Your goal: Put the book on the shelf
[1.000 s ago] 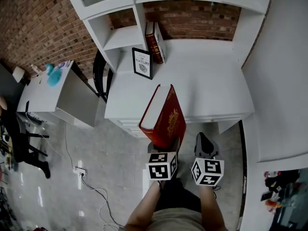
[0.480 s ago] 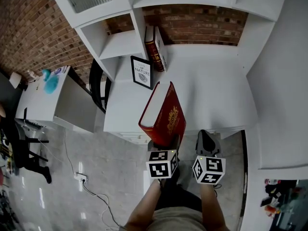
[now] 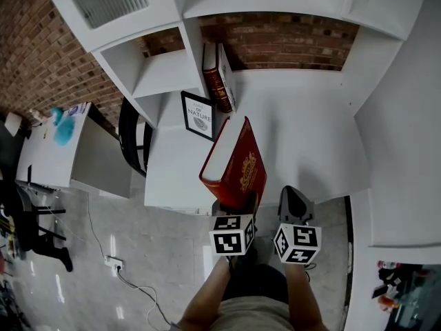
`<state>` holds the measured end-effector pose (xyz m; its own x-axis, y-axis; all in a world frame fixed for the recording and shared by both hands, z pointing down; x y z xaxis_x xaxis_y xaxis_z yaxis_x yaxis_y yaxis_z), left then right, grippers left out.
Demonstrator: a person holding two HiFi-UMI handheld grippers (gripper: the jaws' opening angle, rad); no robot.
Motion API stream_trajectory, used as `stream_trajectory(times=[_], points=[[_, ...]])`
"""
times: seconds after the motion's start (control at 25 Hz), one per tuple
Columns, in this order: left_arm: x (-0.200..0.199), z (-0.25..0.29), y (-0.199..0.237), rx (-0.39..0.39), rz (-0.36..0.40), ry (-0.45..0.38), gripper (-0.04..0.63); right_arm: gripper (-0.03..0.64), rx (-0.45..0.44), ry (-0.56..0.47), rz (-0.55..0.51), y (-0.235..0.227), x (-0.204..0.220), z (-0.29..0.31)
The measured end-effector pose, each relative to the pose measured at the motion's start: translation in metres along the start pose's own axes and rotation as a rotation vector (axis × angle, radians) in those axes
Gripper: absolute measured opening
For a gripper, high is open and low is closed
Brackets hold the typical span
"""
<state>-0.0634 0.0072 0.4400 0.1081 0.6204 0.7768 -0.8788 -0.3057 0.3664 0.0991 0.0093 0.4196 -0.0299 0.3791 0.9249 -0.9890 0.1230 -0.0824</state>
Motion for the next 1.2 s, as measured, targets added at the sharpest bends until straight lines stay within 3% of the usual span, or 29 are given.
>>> stream_trajectory(times=[0.64,1.2], points=[[-0.025,0.046,0.016,0.008,-0.028,0.012,0.242,0.015,-0.004,0.024,-0.013,-0.006,-0.014,0.05],[-0.055,0.098,0.018,-0.06,-0.07,-0.014,0.242,0.015,-0.084,0.04,-0.045,-0.035,-0.038,0.108]])
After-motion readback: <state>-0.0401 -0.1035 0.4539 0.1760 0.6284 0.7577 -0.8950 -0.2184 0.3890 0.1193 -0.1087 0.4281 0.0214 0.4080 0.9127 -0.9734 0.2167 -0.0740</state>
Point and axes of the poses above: the fingertips, and each gripper's own axes: z forward along the fingers, y to its left, x out of its underside, the point moved 8 cm from there along -z, backward along the fingers, and after that the axes turned 9 degrees about x, right-handed, at the moved point
